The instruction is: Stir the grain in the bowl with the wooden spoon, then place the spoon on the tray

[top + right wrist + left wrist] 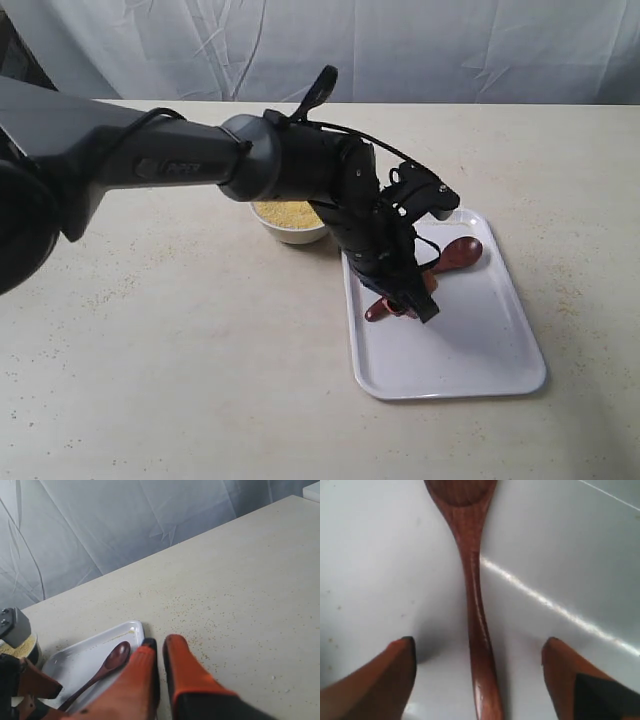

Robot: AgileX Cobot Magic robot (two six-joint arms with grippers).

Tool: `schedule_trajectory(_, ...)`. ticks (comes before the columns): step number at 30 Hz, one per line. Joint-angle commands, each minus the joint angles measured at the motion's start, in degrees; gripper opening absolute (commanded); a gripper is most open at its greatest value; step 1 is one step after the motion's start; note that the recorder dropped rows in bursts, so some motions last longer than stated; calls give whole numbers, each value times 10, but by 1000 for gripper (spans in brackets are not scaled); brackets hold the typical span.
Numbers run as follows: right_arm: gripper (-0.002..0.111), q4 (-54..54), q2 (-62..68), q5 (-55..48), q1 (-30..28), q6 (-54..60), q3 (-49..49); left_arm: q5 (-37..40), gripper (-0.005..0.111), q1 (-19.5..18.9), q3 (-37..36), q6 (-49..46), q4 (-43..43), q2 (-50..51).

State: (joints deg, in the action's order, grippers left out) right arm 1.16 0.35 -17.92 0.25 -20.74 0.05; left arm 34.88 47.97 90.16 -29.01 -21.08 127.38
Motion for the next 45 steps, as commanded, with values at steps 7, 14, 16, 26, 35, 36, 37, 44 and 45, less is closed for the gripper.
schedule_trajectory(7, 9, 2, -4, 5, -3, 2, 0, 143, 36, -30, 34, 11, 11, -201)
schedule_trajectory(14, 9, 2, -4, 5, -3, 2, 0, 126, 0, -70, -90, 19, -7, -389)
schedule_trajectory(16, 9, 2, -4, 5, -3, 2, 0, 95, 0, -70, -155, 20, -9, -449)
schedule_trajectory(26, 9, 2, -4, 5, -3, 2, 0, -216, 0, -68, -610, 20, -79, -823)
schedule_trajectory(35, 9, 2, -4, 5, -3, 2, 0, -83, 0, -68, -786, 23, -93, -1075)
schedule_trajectory(36, 9, 2, -4, 5, -3, 2, 0, -76, 0, -68, -788, 23, -96, -1090)
schedule_trajectory(37, 9, 2, -4, 5, -3, 2, 0, -75, 0, -68, -788, 22, -96, -1103)
schedule_trajectory(44, 9, 2, -4, 5, -3, 2, 0, -80, 0, -68, -788, 20, -93, -1139)
schedule_trajectory(45, 9, 2, -4, 5, -3, 2, 0, -80, 0, -68, -788, 20, -93, -1144)
